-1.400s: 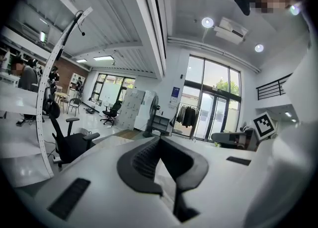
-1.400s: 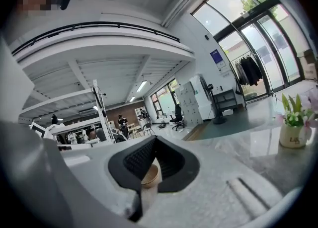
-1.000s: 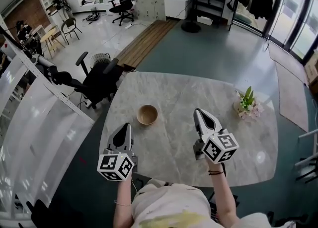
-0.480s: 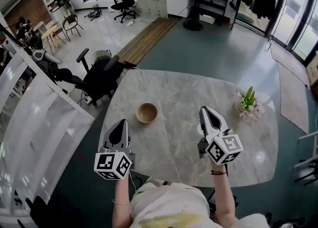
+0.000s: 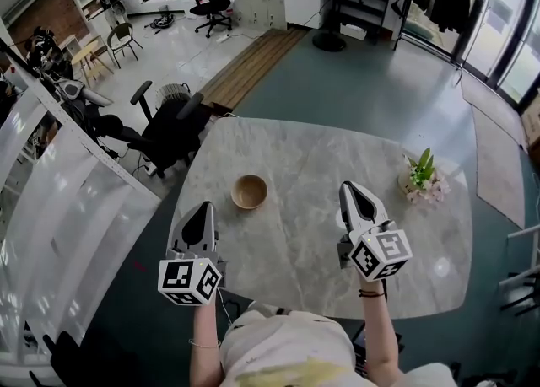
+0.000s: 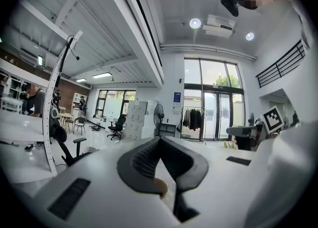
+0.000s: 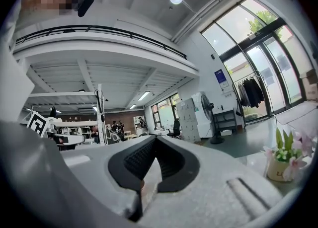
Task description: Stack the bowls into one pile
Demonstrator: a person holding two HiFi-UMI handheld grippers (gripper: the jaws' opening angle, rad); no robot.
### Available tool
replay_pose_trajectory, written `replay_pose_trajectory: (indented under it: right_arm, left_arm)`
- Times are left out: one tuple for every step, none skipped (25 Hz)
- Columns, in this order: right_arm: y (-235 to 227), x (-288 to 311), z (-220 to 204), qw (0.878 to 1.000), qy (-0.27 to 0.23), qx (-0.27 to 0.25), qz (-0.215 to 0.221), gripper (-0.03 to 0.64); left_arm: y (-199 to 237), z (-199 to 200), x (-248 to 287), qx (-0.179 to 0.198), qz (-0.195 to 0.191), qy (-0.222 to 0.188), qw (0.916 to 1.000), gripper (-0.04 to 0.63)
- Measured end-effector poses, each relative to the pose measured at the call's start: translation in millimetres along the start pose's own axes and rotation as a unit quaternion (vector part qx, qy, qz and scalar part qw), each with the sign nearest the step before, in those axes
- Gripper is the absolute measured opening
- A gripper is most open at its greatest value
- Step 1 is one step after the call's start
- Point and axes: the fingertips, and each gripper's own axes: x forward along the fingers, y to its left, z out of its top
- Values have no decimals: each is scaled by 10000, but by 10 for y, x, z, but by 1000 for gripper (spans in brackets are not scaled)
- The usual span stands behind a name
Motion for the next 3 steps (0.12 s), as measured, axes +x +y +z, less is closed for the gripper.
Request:
replay_pose_trajectory:
  right_arm:
    - [1,4,2,10000,-1,2,-5,5]
    - [2,8,4,10000,-3,3,-10,5]
    - [4,12,5,10000,-5,3,-15,5]
  left_arm:
    - [4,-2,2,1,-3,6,10000,0]
    - [8,-4,4,1,-6,11,10000,0]
    - [12,-7,6,1,-9,17,10000,0]
